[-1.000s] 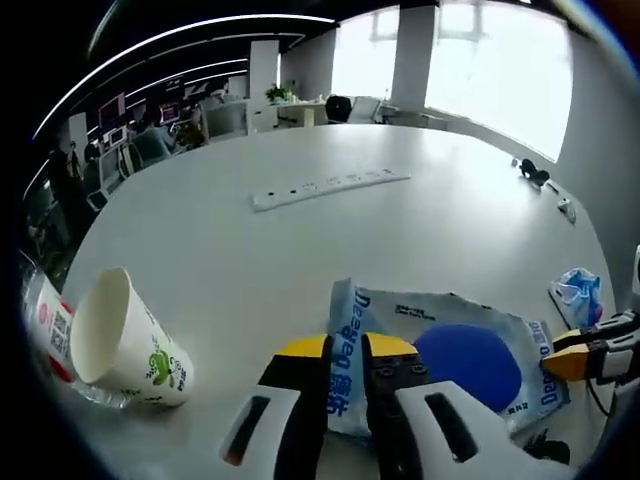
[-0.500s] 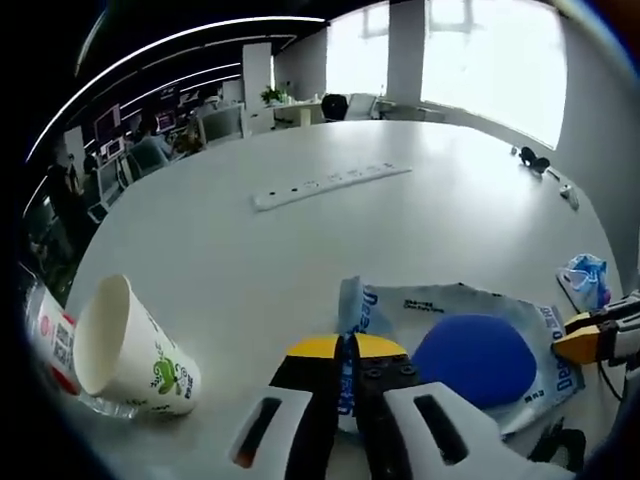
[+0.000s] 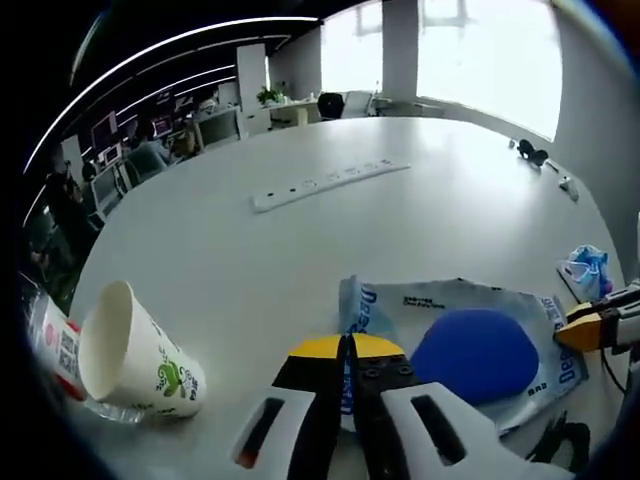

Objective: Arrange the tabletop items into an orderly group along one side of the table until the central work area is clear of visible clutter.

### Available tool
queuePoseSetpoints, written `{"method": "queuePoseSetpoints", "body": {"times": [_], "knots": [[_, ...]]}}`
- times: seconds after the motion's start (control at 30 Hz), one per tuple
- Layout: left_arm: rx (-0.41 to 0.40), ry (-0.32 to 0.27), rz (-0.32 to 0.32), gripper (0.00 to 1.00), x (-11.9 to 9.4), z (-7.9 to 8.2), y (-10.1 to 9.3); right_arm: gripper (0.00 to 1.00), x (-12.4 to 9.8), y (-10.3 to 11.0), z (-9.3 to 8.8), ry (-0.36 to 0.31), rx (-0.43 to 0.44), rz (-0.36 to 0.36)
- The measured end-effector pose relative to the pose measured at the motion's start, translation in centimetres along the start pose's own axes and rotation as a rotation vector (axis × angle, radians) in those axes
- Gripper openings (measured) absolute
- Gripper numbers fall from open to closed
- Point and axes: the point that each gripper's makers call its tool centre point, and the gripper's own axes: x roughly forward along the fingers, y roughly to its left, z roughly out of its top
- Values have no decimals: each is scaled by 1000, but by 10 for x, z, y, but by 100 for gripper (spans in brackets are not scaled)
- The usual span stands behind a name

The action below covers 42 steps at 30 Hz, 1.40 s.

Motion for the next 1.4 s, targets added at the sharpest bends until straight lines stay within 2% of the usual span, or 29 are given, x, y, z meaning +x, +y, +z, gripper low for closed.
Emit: {"method": "queuePoseSetpoints", "body": {"times": [0.17, 0.53, 0.7, 0.9, 1.4], "knots": [[-7, 1, 1, 0, 0, 0, 3, 6, -1, -1, 6, -17, 3, -10], [-36, -3, 1, 0, -1, -2, 6, 2, 3, -3, 15, 0, 11, -1], [-59, -7, 8, 0, -4, -2, 10, 0, 3, -1, 24, -8, 18, 6], [-68, -8, 21, 0, -11, -5, 14, 0, 7, 4, 34, -7, -26, 22], [-86, -22, 44, 0, -25, -3, 19, 0, 14, 12, 59, -5, -37, 44]]}}
